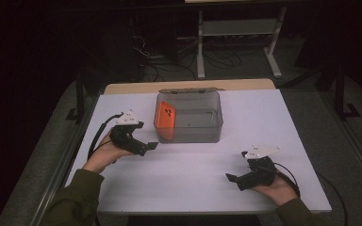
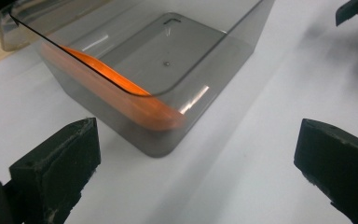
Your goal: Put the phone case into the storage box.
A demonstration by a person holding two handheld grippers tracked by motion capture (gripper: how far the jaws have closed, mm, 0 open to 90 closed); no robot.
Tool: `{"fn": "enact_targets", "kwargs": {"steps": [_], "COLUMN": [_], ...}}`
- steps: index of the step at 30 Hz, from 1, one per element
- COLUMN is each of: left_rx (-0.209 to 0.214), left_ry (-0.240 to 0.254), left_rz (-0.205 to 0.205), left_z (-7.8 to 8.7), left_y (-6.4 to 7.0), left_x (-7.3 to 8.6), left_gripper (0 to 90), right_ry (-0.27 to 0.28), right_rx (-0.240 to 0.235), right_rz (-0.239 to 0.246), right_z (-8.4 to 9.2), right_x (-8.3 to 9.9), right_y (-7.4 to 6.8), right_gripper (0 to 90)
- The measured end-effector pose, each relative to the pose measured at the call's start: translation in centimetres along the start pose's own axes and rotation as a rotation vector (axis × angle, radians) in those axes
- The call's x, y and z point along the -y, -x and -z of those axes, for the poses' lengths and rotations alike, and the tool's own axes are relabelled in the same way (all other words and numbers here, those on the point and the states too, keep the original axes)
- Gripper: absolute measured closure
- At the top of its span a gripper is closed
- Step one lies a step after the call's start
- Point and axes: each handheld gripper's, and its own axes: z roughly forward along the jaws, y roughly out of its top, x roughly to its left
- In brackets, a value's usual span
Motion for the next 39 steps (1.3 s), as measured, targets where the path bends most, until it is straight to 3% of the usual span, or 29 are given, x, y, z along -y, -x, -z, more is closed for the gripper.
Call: {"fn": "enact_targets", "kwargs": {"steps": [10,22,33,39], "left_rx": [-0.009,-0.022,-0.009,-0.016], "left_ry": [0.014,0.035,0.067,0.052], "left_rz": [-0.01,0.006,0.006,-0.005], "left_z": [0.3,0.2,0.4,0.3], "left_y": [1.0,1.8,2.7,3.3], "left_x": [1.7,4.5,6.0,7.0], "left_gripper": [0.0,0.0,0.0,0.0], "right_ry": [0.002,0.001,0.0,0.0], "right_rx": [0.001,0.002,0.004,0.003], "right_rz": [-0.001,-0.001,-0.002,-0.001], "right_z": [0.0,0.0,-0.1,-0.2], "right_x": [0.0,0.0,0.0,-0.1], "right_y": [0.0,0.1,0.1,0.0], "right_gripper": [0.0,0.0,0.0,0.0]}}
